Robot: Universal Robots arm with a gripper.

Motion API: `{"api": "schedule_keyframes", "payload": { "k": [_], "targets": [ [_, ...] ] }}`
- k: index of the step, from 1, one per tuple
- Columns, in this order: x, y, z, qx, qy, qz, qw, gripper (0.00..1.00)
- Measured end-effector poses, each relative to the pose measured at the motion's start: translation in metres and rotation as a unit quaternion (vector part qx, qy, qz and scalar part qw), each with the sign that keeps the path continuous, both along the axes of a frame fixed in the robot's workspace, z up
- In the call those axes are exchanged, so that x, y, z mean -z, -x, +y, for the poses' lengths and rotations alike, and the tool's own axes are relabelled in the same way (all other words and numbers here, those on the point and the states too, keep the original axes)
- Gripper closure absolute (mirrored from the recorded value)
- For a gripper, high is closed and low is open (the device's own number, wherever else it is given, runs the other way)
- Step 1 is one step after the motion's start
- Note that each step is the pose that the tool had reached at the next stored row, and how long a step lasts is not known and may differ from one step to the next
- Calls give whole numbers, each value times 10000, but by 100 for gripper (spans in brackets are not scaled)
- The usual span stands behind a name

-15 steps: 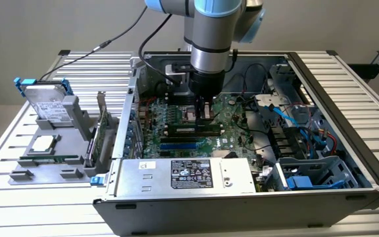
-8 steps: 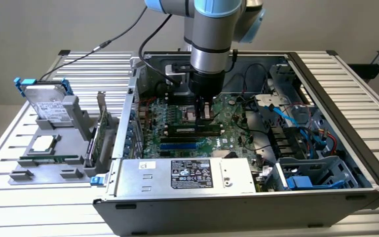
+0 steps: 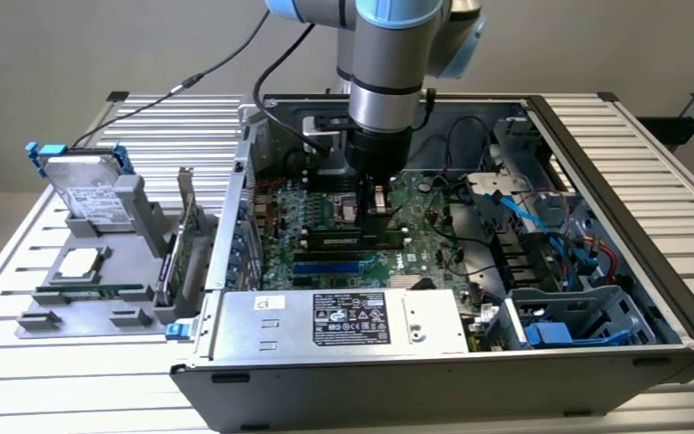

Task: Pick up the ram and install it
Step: 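Insert the ram into the slot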

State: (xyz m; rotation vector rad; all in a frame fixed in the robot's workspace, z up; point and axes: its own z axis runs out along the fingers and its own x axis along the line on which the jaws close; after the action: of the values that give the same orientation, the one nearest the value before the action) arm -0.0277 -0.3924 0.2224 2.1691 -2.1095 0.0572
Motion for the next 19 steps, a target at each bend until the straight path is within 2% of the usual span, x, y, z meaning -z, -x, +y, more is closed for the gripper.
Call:
{"api": "schedule_keyframes", "payload": {
  "k": [6, 9, 11, 12, 14, 15, 17, 19],
  "targets": [
    [-183, 0, 0, 1, 1, 40, 10000, 54],
    [-209, 0, 0, 1, 0, 43, 10000, 56],
    [-208, 0, 0, 0, -1, 43, 10000, 69],
    [-209, 0, 0, 0, 0, 43, 10000, 69],
    [-209, 0, 0, 0, 0, 44, 10000, 81],
    [-209, 0, 0, 0, 0, 44, 10000, 81],
    [-209, 0, 0, 0, 0, 44, 10000, 90],
    [-209, 0, 0, 0, 0, 44, 10000, 90]
  ]
}}
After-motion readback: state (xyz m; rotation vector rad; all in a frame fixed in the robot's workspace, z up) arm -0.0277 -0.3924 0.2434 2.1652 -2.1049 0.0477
